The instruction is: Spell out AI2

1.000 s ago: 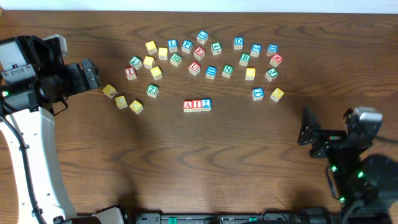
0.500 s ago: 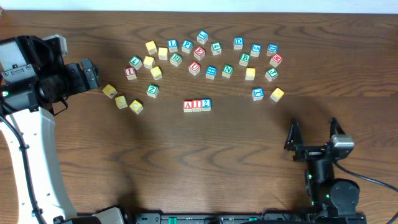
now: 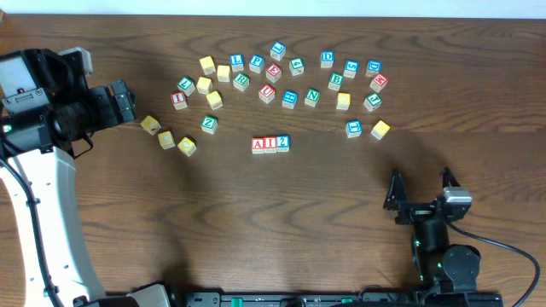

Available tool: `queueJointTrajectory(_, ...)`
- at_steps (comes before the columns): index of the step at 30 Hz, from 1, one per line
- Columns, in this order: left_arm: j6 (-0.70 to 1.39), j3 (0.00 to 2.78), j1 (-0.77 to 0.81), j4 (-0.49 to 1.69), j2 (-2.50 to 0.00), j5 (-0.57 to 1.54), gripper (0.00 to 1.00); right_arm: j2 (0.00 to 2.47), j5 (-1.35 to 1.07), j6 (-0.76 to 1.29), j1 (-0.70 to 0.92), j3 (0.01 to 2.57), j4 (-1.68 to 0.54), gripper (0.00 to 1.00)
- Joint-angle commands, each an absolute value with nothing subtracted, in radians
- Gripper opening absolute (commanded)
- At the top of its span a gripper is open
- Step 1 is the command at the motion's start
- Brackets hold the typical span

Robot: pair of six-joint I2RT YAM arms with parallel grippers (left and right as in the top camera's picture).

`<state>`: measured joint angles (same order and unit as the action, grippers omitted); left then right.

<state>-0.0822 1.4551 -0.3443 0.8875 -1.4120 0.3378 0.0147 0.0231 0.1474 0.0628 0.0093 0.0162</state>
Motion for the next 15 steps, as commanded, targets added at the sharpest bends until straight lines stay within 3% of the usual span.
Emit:
queueJointTrajectory(1,-0.081,1.472,-0.348,0.89,-1.417,0.339,0.98,0.005,0.043,0.133,0.057,0.006,-0.023,0.99)
queueJointTrajectory(15,-0.081,1.472,-0.348,0.89,-1.417,0.339,0.97,0.006,0.023,0.133,0.057,0.006,-0.072,0.99)
